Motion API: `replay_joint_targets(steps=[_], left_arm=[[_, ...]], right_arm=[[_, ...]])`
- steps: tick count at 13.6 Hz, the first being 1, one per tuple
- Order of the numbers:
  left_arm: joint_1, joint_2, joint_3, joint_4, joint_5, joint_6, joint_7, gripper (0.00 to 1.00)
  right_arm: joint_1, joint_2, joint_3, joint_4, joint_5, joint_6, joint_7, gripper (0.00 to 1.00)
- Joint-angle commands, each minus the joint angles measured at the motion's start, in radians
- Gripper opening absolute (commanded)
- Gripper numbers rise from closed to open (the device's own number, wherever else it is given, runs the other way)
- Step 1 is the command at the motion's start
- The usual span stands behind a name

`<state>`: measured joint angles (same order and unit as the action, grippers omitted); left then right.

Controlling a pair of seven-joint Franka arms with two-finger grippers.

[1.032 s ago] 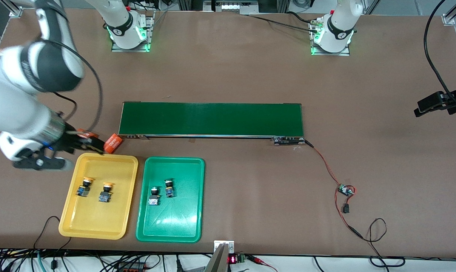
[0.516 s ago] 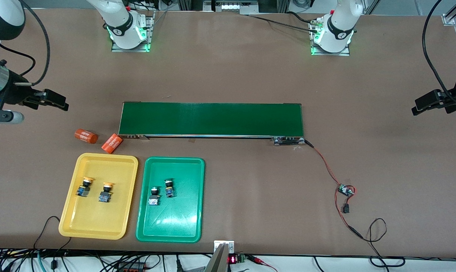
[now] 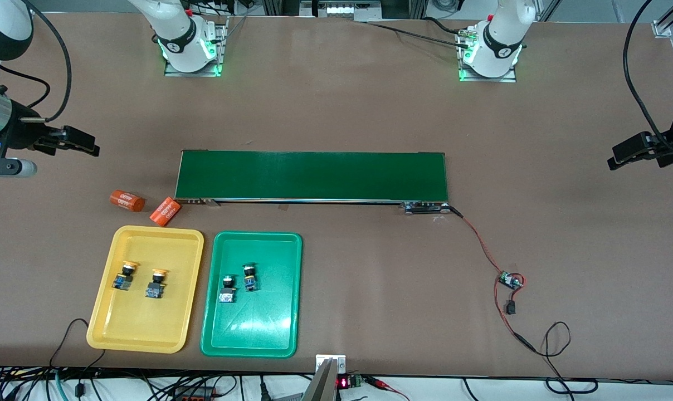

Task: Sort buttons by color to trays

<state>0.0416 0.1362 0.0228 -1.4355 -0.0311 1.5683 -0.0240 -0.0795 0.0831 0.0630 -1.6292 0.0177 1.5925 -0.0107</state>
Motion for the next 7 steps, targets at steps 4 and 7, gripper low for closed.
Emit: replay_joint_targets(steps=[4, 7], left_arm=[[0.0, -0.026, -0.001, -0.022, 0.013, 0.003, 0.018, 1.0], [0.0, -0.026, 0.0, -0.022, 0.013, 0.003, 0.018, 1.0]], right_arm=[[-0.019, -0.022, 0.011, -0.012, -0.019, -0.043, -0.023, 1.0], [-0.02, -0.02, 0.011, -0.011, -0.019, -0.045, -0.02, 1.0]])
